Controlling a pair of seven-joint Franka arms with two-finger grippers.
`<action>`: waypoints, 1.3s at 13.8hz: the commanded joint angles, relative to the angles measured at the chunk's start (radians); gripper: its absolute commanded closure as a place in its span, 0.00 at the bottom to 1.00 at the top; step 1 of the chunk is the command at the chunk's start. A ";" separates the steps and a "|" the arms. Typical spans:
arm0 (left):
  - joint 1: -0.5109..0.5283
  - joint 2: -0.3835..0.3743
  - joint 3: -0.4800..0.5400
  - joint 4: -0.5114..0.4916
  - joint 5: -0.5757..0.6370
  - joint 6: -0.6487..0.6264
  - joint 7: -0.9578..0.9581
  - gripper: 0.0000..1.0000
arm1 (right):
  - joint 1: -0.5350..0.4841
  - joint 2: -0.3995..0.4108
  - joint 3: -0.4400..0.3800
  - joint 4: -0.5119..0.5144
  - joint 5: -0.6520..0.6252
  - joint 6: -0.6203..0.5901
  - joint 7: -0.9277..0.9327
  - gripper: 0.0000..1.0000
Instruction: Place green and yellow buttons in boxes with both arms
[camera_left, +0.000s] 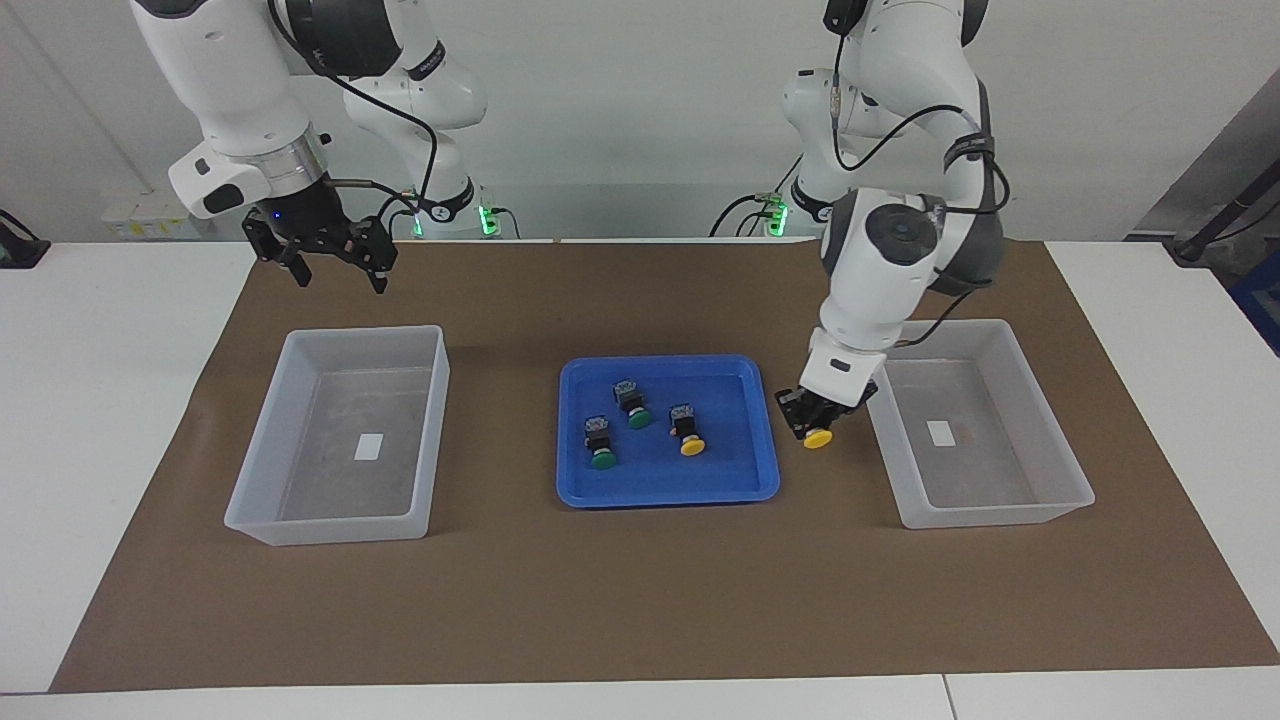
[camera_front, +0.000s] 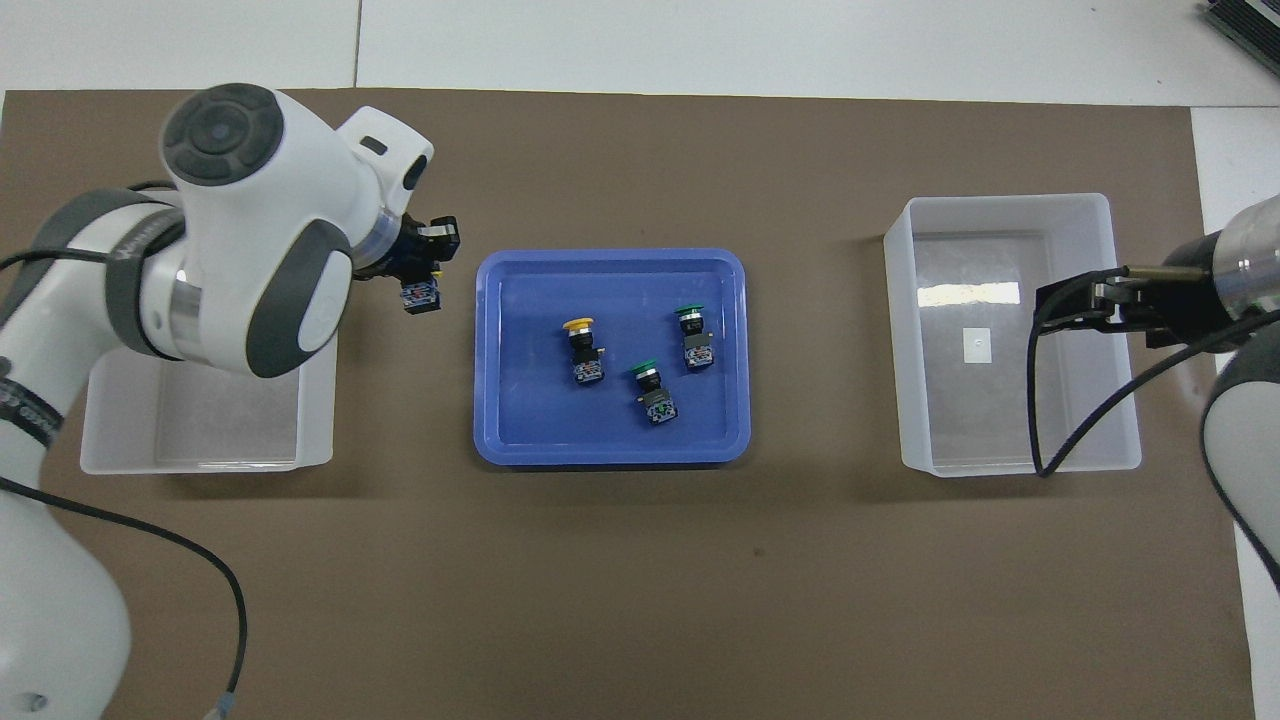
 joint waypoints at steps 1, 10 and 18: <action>0.106 0.001 -0.007 0.011 -0.025 -0.041 0.155 1.00 | 0.060 0.013 0.001 -0.026 -0.027 0.077 -0.010 0.00; 0.194 -0.091 -0.002 -0.380 -0.025 0.268 0.290 1.00 | 0.239 0.281 0.001 -0.023 -0.097 0.404 0.153 0.00; 0.186 -0.055 -0.002 -0.451 -0.019 0.393 0.294 0.38 | 0.373 0.485 0.001 -0.012 -0.100 0.630 0.285 0.00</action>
